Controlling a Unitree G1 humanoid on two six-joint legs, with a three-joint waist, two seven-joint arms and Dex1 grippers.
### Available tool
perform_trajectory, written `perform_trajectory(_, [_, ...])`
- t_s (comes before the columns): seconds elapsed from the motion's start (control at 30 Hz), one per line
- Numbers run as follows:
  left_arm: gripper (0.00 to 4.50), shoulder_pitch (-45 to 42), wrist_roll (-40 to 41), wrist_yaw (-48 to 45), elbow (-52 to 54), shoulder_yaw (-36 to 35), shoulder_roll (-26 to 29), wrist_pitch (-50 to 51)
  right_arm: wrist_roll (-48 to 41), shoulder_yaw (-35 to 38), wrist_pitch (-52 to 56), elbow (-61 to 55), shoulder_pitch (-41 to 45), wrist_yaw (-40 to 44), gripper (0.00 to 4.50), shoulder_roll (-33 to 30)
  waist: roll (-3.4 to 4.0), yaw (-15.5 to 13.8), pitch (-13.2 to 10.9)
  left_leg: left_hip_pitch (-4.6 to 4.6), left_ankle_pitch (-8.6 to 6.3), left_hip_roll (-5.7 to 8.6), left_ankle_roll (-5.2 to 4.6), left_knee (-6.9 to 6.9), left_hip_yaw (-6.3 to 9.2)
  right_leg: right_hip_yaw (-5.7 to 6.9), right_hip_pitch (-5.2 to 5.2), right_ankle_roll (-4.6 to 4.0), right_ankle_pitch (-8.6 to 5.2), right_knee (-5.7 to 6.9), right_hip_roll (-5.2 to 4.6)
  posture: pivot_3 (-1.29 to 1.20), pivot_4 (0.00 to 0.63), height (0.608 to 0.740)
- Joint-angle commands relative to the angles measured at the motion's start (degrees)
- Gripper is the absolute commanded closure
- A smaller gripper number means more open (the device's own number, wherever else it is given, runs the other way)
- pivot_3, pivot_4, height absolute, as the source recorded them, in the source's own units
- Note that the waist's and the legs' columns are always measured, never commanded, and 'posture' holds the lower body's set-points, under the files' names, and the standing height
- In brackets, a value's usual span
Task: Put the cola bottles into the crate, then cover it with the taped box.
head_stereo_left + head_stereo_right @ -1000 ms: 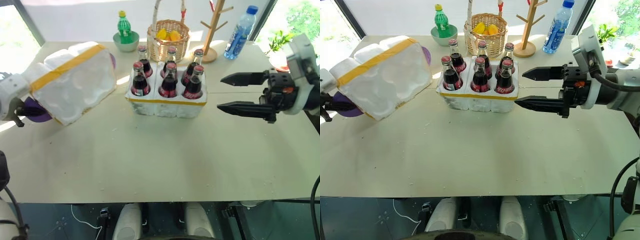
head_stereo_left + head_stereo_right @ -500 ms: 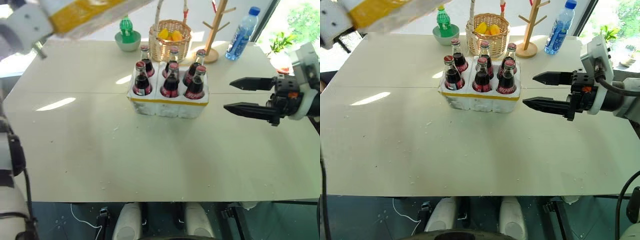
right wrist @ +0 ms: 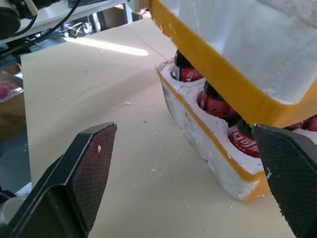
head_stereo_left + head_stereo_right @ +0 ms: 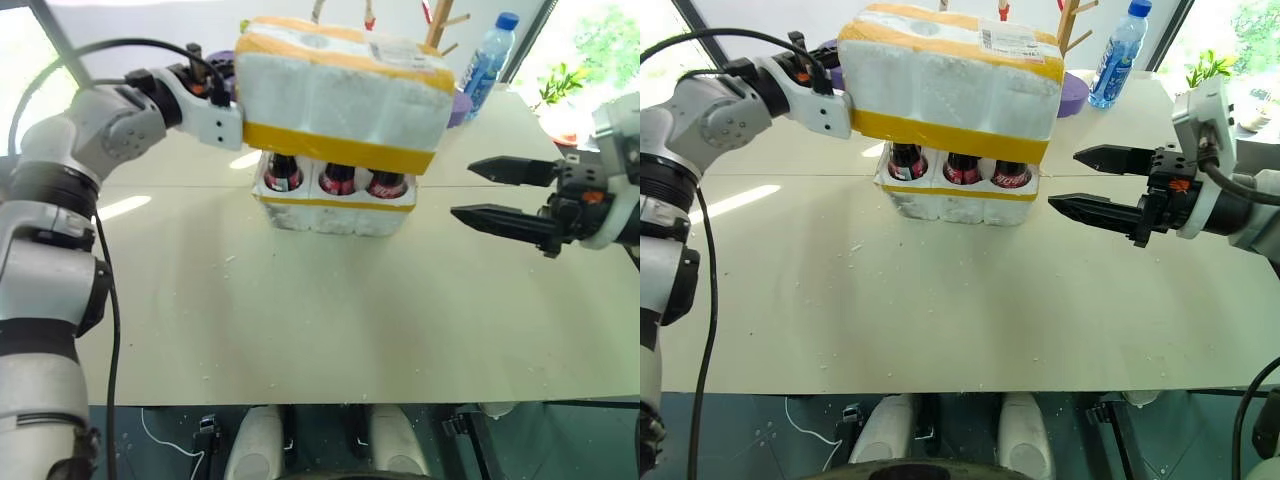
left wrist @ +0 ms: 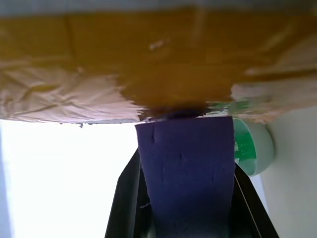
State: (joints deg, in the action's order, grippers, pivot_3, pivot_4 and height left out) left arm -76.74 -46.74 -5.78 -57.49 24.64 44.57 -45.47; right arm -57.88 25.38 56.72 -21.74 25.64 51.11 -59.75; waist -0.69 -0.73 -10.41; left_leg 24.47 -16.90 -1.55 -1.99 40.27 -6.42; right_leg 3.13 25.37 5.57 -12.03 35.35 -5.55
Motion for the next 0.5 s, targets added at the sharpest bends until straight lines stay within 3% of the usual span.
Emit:
perform_trajectory(0.03, [4.17, -0.48, -0.65, 2.26, 1.14, 0.71, 0.54, -1.13, -1.95, 2.98, -0.21, -1.85, -0.45, -1.11, 0.0, -0.39, 0.0, 0.0, 0.0, -0.01, 0.0, 0.0, -0.01, 0.0, 0.0, -0.01, 0.0, 0.0, 0.0, 0.0, -0.01, 0.0, 0.15, 0.74])
perform_trajectory(0.07, [4.17, 0.09, -0.47, 2.19, 1.27, 0.88, 0.56, -1.36, -2.12, 3.04, -0.26, -1.92, -0.57, -1.29, 0.0, -0.43, 0.0, 0.0, 0.0, -0.01, 0.0, -0.01, 0.0, 0.0, 0.01, -0.01, 0.0, 0.0, 0.0, 0.0, -0.01, 0.0, 0.15, 0.74])
perform_trajectory(0.1, [3.15, 0.67, -0.04, 1.98, 1.39, 0.94, 0.58, -1.75, -2.31, 3.07, -0.33, -1.94, -0.68, -1.46, 0.0, -0.49, 0.0, 0.01, 0.0, -0.01, 0.0, -0.01, -0.01, 0.0, 0.02, -0.01, 0.0, 0.0, 0.0, 0.0, -0.01, 0.0, 0.15, 0.74])
perform_trajectory(0.3, [0.13, 7.05, 2.42, -0.55, 6.08, -0.32, 3.24, -3.84, -1.75, 2.51, -1.35, -1.41, -1.67, -1.04, 0.0, -0.88, 0.01, 0.03, 0.01, -0.02, 0.02, -0.03, 0.03, 0.0, 0.05, -0.01, 0.0, 0.0, 0.0, 0.02, 0.0, 0.0, 0.15, 0.74])
perform_trajectory(0.5, [0.05, 21.28, 9.37, -5.0, 19.89, -5.91, 12.71, -6.97, 2.5, 1.11, -3.92, 1.62, -3.97, 1.06, 0.0, -1.58, 0.02, 0.31, 0.01, -0.04, 0.03, -0.08, 0.05, -0.01, 0.09, -0.04, 0.02, 0.0, 0.0, 0.02, 0.0, 0.0, 0.15, 0.74])
